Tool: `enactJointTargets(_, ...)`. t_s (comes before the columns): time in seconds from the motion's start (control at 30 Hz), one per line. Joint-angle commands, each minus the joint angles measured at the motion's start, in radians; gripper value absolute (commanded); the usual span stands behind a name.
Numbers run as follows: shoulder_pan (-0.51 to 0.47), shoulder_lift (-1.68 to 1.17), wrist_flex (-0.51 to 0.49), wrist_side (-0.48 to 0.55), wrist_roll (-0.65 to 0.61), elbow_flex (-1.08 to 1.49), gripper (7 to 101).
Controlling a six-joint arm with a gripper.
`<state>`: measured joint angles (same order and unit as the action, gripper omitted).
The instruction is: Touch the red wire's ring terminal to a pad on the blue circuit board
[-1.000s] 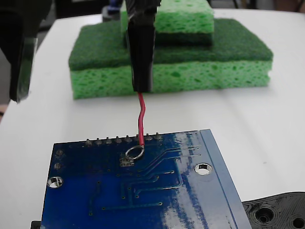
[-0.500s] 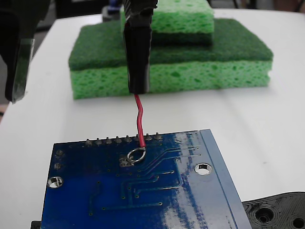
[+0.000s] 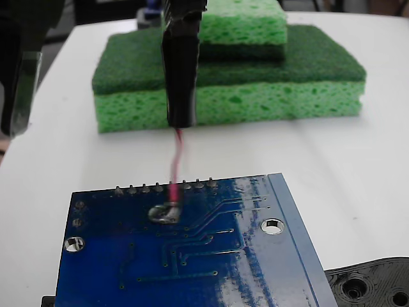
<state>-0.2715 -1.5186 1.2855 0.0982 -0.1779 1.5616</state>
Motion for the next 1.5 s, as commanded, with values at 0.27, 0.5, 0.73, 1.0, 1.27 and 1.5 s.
enactJointTargets(0.27, 0.008, -0.011, 0.006, -0.008, 0.006, -0.018, 100.3)
enactJointTargets(0.5, 0.02, -0.012, 0.017, -0.012, 0.017, -0.018, 100.3)
enactJointTargets(0.73, 0.017, -0.008, 0.014, -0.006, 0.014, -0.018, 100.3)
enactJointTargets(1.0, 0.014, -0.002, 0.011, -0.003, 0.011, -0.015, 100.3)
enactJointTargets(1.27, 0.012, 0.003, 0.009, -0.003, 0.011, -0.017, 100.3)
enactJointTargets(1.5, 0.012, 0.006, 0.008, -0.003, 0.011, -0.017, 100.3)
